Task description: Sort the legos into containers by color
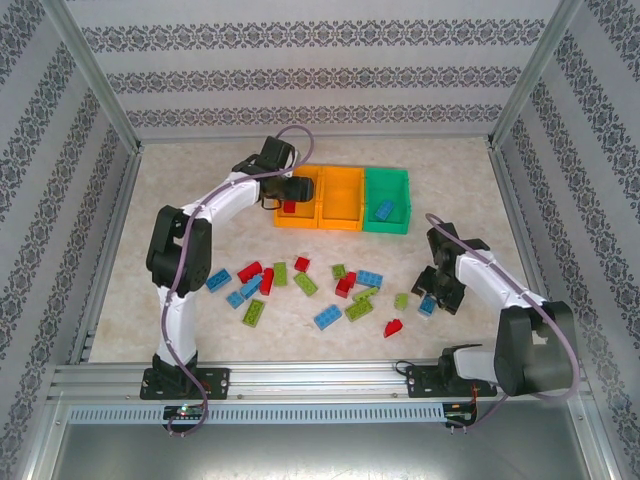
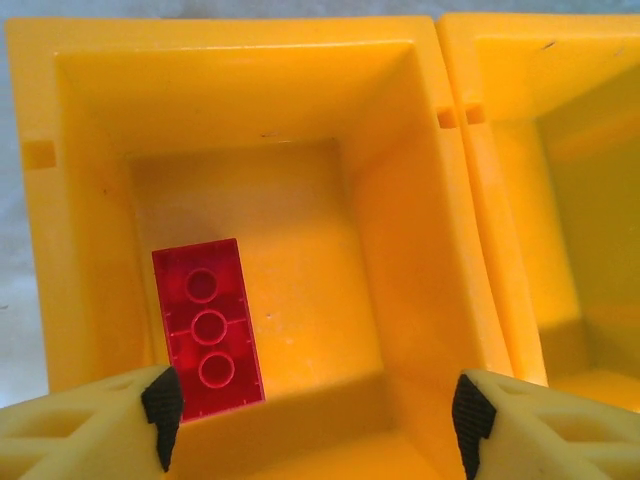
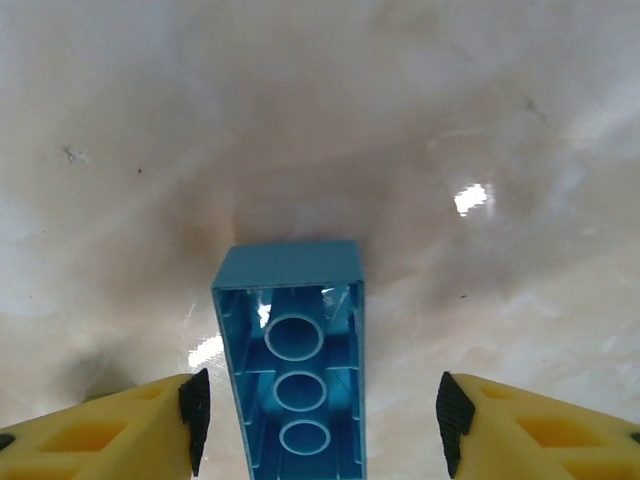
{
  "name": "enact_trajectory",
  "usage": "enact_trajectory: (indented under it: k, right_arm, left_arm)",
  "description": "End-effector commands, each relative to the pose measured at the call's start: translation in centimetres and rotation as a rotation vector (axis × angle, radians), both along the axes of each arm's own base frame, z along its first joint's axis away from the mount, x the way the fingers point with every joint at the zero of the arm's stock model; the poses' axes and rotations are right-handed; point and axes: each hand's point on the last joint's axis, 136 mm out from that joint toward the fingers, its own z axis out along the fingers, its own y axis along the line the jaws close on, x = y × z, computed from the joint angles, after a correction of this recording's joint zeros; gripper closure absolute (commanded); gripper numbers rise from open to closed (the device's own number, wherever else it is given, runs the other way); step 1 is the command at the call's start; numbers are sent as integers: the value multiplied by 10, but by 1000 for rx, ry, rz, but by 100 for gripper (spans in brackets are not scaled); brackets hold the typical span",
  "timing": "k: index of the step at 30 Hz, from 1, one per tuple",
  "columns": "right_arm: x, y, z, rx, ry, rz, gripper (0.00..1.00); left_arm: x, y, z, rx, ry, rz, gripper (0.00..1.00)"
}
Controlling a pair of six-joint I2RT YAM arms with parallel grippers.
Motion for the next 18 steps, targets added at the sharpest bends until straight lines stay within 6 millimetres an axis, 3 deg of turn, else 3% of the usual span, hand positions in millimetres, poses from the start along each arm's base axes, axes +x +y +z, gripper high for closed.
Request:
enact_trajectory:
  k: [1,6,8,13,18]
  right_arm:
    - [1,5,-6,-3,12,9,43]
    - [15,7,0,-40,-29,57,68]
    - [24,9,10,-65,-69,89,74]
    - [63,17,48,-98,-247,140,78]
    - [123,27,97,-107,-458,200,79]
  left_arm:
    - [3,5,33,-42,-92,17,21]
    - [-5,15,44,-52,-161,56,5]
    - [-10,20,47,-50,-189,72,0]
    - [-21,33,54,-45,-239,109,0]
    - [-37,50,52,-6,-246,160,0]
